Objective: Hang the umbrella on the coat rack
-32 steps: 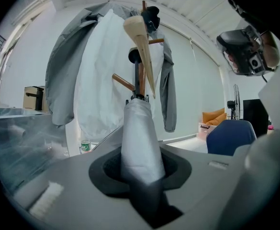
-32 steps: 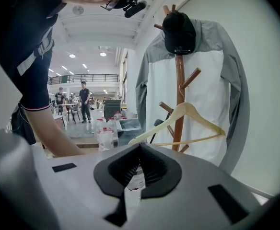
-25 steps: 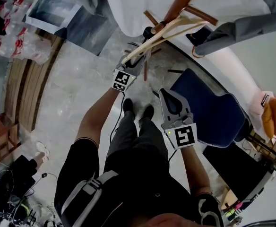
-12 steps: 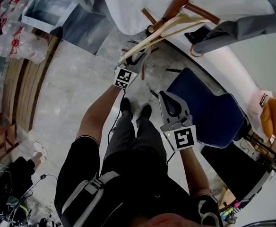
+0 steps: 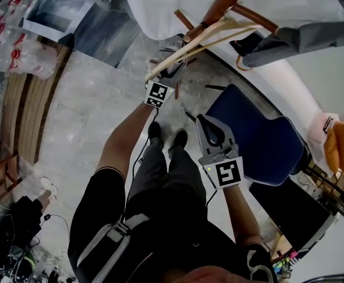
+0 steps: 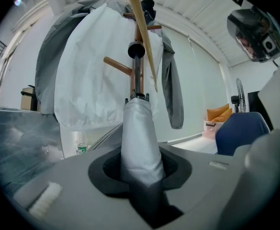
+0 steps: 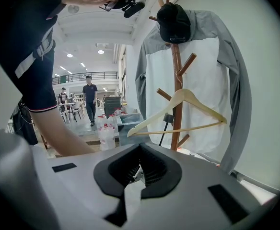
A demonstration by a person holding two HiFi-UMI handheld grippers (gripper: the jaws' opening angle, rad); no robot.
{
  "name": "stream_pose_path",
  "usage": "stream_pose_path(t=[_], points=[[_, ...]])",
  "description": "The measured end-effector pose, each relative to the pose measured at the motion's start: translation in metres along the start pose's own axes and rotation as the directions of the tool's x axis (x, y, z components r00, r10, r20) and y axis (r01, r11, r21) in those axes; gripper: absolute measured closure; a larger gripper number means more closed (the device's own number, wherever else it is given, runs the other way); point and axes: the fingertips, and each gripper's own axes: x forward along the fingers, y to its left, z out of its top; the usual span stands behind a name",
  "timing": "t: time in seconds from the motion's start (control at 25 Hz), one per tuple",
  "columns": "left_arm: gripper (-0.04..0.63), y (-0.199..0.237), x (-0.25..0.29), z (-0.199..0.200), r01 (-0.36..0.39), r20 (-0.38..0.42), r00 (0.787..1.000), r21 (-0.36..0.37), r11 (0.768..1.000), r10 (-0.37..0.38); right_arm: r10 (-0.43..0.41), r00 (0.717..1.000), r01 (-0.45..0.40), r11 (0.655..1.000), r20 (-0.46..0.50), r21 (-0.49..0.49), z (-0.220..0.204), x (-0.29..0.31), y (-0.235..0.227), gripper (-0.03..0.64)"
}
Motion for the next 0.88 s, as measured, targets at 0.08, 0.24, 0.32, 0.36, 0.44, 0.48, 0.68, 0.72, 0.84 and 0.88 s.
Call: stream_pose_path(t=[0.08,0.24,0.32,0.36,0.44,0.48,0.68,0.72,0.84,0.88], points=[[0.485,0.000,0.003,0.000,-0.003,0.004,1.000,0.005,1.000,0.003,-0.002,1.000,0.002,1.000,0.000,0.002,-0.001,0.001,-0.002,0.615],[0.483,-0.001,0.008,-0.002,-0.006,0.011,1.000,0.005,1.000,0.006,-0.003,1.000,0.003,1.000,-0.003,0.005,-0.005,0.003,-0.003,0.615],[0.481,-0.001,0.012,-0.002,-0.006,0.016,1.000,0.000,1.000,0.006,-0.002,1.000,0.002,1.000,-0.007,0.005,-0.008,0.005,-0.004,0.615],[0.480,-0.002,0.015,-0.002,-0.006,0.018,1.000,-0.004,1.000,0.006,-0.001,1.000,0.001,1.000,-0.007,0.004,-0.009,0.005,-0.004,0.615],[0.479,-0.004,0.017,-0.003,-0.003,0.020,1.000,-0.012,1.000,0.003,0.001,1.000,-0.001,1.000,-0.006,0.005,-0.010,0.006,-0.004,0.615],[0.479,-0.004,0.018,-0.003,0.000,0.020,1.000,-0.017,1.000,0.000,0.002,1.000,-0.002,1.000,-0.008,0.007,-0.011,0.006,-0.004,0.615],[0.472,-0.003,0.018,-0.003,-0.004,0.015,1.000,-0.022,1.000,0.004,0.000,1.000,0.000,1.000,-0.013,0.008,-0.013,0.005,-0.006,0.615],[0.472,-0.003,0.019,-0.003,-0.004,0.012,1.000,-0.019,1.000,0.005,-0.001,1.000,0.001,1.000,-0.012,0.010,-0.014,0.005,-0.006,0.615],[0.463,-0.004,0.021,-0.002,-0.003,0.008,1.000,-0.014,1.000,0.003,0.001,1.000,-0.001,1.000,-0.015,0.011,-0.015,0.005,-0.005,0.615],[0.455,-0.004,0.021,-0.001,-0.004,0.009,1.000,-0.014,1.000,0.004,0.002,1.000,-0.002,1.000,-0.015,0.010,-0.015,0.005,-0.005,0.615]])
